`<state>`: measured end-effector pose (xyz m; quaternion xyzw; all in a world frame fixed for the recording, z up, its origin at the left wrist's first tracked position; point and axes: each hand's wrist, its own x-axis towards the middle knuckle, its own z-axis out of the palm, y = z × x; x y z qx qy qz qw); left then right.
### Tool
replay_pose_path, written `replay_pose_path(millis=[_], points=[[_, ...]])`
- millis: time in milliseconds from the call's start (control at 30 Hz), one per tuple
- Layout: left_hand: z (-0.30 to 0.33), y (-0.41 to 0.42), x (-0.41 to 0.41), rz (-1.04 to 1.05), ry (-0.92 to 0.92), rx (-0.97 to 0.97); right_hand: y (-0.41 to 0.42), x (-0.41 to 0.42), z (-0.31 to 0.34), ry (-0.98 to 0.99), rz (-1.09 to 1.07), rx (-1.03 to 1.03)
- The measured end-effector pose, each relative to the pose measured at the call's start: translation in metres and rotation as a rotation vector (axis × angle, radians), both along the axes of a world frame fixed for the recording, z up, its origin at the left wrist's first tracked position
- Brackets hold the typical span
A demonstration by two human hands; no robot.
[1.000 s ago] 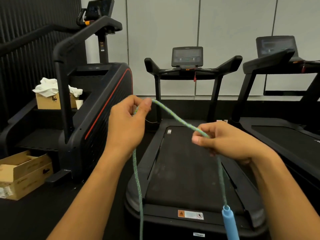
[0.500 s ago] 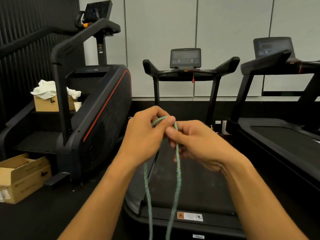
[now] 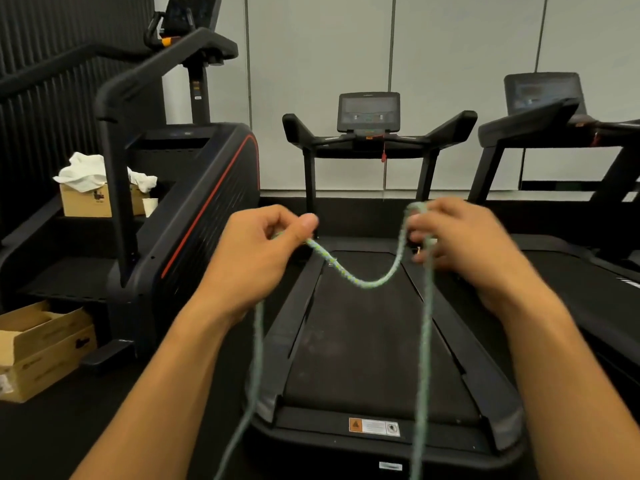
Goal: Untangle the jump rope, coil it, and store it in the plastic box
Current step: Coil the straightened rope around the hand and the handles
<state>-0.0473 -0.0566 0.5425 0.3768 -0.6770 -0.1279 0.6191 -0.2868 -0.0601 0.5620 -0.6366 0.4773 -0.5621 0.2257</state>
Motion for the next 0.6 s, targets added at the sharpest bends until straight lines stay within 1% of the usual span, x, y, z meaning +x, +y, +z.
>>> replay_pose_path(millis=[33, 67, 100, 133, 200, 233, 267, 367, 433, 467, 500, 567, 600], points=[[0.0, 0.001, -0.008, 0.001, -0.025, -0.041, 0.004, 0.016, 0.0, 0.179, -0.051, -0.009], [0.0, 0.001, -0.015, 0.025, -0.049, -0.087, 0.01, 0.029, -0.001, 0.283, -0.091, -0.025], [0.0, 0.002, -0.02, 0.047, -0.058, -0.126, 0.016, 0.041, -0.003, 0.333, -0.073, -0.046], [0.0, 0.003, -0.024, 0.049, -0.059, -0.146, 0.021, 0.05, -0.005, 0.337, 0.018, -0.052], [-0.003, 0.002, -0.028, -0.003, -0.074, -0.136, 0.021, 0.058, -0.008, 0.233, 0.323, 0.01], [-0.004, 0.002, -0.029, -0.023, -0.081, -0.128, 0.023, 0.061, -0.009, 0.179, 0.428, 0.037], [-0.004, 0.002, -0.029, -0.036, -0.075, -0.131, 0.023, 0.063, -0.011, 0.156, 0.47, 0.034], [-0.001, 0.005, -0.025, -0.118, 0.002, -0.088, 0.018, 0.065, -0.014, 0.2, 0.411, -0.032], [-0.001, 0.005, -0.019, -0.153, -0.024, 0.001, 0.013, 0.062, -0.014, 0.228, 0.281, -0.104], [-0.003, 0.004, -0.016, -0.134, -0.066, 0.038, 0.01, 0.058, -0.012, 0.168, 0.218, -0.126], [-0.004, 0.004, -0.012, -0.101, -0.114, 0.065, 0.008, 0.053, -0.01, 0.03, 0.187, -0.123], [-0.005, 0.003, -0.004, -0.03, -0.166, 0.099, 0.006, 0.038, -0.003, -0.32, 0.172, -0.089], [-0.004, 0.003, 0.0, -0.002, -0.159, 0.1, 0.004, 0.029, 0.001, -0.423, 0.134, -0.089]])
